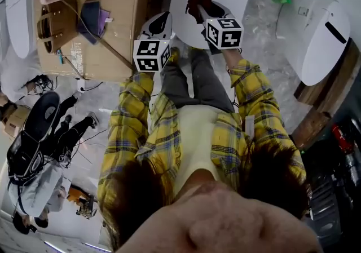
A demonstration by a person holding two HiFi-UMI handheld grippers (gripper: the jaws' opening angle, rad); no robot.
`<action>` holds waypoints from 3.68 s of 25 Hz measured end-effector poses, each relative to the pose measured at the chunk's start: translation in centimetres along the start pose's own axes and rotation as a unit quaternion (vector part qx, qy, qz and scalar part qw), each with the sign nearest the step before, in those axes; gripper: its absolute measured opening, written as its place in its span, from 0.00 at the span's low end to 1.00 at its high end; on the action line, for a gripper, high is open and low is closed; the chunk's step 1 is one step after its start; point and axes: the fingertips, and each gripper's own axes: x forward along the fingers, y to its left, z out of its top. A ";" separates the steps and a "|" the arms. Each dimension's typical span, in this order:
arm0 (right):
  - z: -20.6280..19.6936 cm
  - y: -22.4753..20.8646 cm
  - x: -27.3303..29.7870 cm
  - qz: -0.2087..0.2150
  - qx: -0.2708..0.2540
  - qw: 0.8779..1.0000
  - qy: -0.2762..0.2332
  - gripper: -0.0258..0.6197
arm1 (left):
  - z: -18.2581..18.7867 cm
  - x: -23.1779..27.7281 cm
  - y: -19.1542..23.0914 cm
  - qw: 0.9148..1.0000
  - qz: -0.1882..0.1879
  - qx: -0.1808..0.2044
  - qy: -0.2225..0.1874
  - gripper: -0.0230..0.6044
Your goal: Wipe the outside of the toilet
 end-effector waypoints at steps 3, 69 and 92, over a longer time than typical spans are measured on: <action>-0.3 -0.6 2.3 0.001 -0.005 1.000 0.010 0.23 | 0.0 0.9 0.6 1.000 0.005 -0.001 -0.001 0.05; -10.6 -24.4 3.1 -0.177 0.037 0.973 0.140 0.23 | -4.5 9.4 -2.1 0.995 -0.034 0.070 0.057 0.05; -6.9 -12.1 -1.8 -0.079 0.060 0.994 0.045 0.23 | -5.2 6.6 -0.3 0.997 -0.017 0.057 0.048 0.05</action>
